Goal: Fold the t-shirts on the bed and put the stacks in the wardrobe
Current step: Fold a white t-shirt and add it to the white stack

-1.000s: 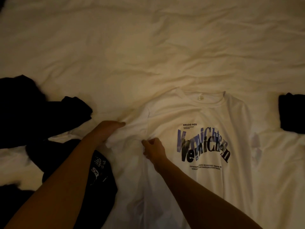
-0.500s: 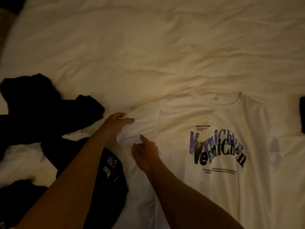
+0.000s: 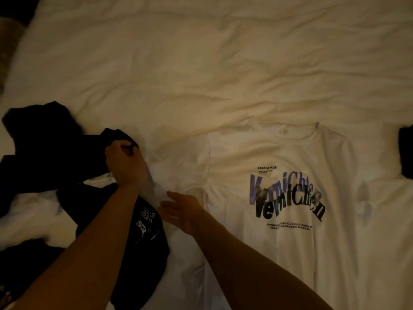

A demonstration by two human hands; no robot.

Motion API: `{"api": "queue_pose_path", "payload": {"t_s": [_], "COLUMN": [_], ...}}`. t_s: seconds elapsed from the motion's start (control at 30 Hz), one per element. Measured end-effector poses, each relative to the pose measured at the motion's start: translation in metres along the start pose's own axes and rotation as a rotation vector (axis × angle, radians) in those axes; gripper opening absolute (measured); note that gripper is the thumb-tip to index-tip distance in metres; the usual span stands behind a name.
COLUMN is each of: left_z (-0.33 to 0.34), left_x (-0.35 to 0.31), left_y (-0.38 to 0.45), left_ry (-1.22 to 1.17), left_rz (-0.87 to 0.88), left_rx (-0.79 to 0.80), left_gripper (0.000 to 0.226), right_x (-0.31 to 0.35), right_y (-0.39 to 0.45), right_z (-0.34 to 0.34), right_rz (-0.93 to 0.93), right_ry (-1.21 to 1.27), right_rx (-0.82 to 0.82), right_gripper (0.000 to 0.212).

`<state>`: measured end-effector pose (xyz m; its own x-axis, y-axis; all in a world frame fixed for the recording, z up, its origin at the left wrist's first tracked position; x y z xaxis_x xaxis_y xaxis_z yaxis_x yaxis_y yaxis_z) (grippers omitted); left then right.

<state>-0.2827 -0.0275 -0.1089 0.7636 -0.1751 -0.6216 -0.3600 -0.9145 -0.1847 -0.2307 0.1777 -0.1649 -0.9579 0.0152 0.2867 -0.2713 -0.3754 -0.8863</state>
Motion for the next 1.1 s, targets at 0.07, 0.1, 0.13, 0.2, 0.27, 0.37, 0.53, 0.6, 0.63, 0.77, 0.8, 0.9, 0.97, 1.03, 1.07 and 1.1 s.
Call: {"api": "queue_pose_path", "payload": {"t_s": [0.07,0.1,0.13,0.2,0.27,0.37,0.53,0.6,0.63,0.77,0.8,0.9,0.97,1.03,1.07,1.1], "left_z": [0.001,0.006,0.013,0.032,0.058,0.108,0.193,0.224,0.240,0.299,0.309,0.326,0.331,0.335,0.335,0.335], "left_x": [0.007,0.004,-0.003,-0.026,-0.052,-0.089,-0.143,-0.157,-0.162,-0.167,-0.167,-0.169,-0.170,-0.168,-0.167,-0.166], "left_y": [-0.018,-0.030,-0.043,-0.074,-0.107,-0.164,-0.284,-0.333,-0.356,-0.433,-0.445,-0.467,-0.472,-0.472,-0.471,-0.469], "left_ry": [-0.084,-0.107,-0.118,-0.128,-0.101,-0.060,0.020,0.064,0.093,0.172,0.188,0.210,0.219,0.242,0.264,0.286], "left_rz": [-0.122,-0.144,-0.134,-0.057,0.014,0.094,0.210,0.260,0.279,0.261,0.256,0.224,0.206,0.177,0.165,0.155], "left_rx": [-0.047,-0.042,-0.023,0.045,0.145,0.349,0.682,0.781,0.834,0.994,0.983,0.889,0.828,0.797,0.784,0.775], "left_gripper": [0.022,0.022,0.020,0.016,0.013,0.015,0.013,0.015,0.015,0.013,0.015,0.011,0.007,0.007,0.010,0.013], "right_x": [0.009,0.016,0.023,0.041,0.061,0.095,0.150,0.159,0.162,0.161,0.160,0.165,0.174,0.186,0.192,0.198], "right_y": [-0.008,-0.014,-0.019,-0.031,-0.044,-0.069,-0.124,-0.148,-0.159,-0.159,-0.147,-0.115,-0.109,-0.113,-0.118,-0.125], "right_z": [-0.014,-0.024,-0.036,-0.067,-0.104,-0.171,-0.329,-0.401,-0.437,-0.533,-0.541,-0.534,-0.519,-0.517,-0.522,-0.531], "right_rz": [-0.029,-0.050,-0.076,-0.135,-0.183,-0.237,-0.514,-0.593,-0.602,-0.388,-0.343,-0.352,-0.379,-0.450,-0.478,-0.505], "right_ry": [-0.136,-0.185,-0.211,-0.208,-0.183,-0.112,0.058,0.036,-0.015,-0.197,-0.195,-0.163,-0.236,-0.223,-0.177,-0.105], "right_rx": [0.008,-0.002,-0.020,-0.065,-0.135,-0.250,-0.553,-0.749,-0.858,-0.965,-0.878,-0.573,-0.433,-0.388,-0.392,-0.403], "right_gripper": [0.011,0.014,0.019,0.026,0.020,0.012,0.017,0.010,0.009,0.073,0.089,0.063,0.033,0.026,0.026,0.025]}}
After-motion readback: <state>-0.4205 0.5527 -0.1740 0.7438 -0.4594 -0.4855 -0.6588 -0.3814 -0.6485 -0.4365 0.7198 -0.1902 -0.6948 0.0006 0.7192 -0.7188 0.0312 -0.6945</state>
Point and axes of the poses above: each hand's wrist, its own y-axis towards the middle knuckle, its own z-axis out of the palm, x = y × z, the point moved 8 cm from there along y, towards the middle knuckle, and after that the axes turned 8 degrees about -z, right-handed, at the moved point
